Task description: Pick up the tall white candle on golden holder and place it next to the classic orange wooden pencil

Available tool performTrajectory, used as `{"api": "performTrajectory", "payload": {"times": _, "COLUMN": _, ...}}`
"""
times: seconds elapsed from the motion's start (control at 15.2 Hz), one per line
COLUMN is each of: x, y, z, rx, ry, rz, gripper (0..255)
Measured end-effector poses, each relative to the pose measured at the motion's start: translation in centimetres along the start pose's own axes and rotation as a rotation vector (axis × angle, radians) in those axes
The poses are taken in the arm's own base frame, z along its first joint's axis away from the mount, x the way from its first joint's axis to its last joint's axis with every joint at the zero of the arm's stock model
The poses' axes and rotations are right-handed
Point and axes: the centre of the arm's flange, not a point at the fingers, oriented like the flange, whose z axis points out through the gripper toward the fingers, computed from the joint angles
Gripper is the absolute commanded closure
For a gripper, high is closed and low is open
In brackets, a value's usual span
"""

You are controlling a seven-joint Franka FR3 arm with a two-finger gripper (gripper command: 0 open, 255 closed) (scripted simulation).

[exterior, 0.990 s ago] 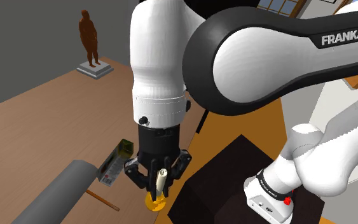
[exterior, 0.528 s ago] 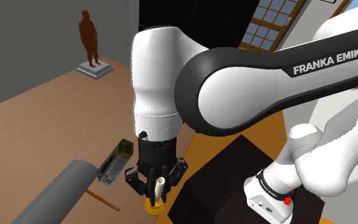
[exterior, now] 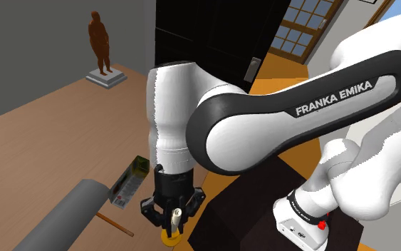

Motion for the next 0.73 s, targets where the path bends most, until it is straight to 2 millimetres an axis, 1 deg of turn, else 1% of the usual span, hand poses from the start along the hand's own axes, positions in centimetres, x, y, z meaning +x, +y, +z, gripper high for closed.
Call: {"api": "performTrajectory", "payload": {"times": 0.73, "x": 2.5, "y": 0.1, "z": 5.3, "rx": 0.000, "ry": 0.000, "rz": 0.000, "gripper": 255}}
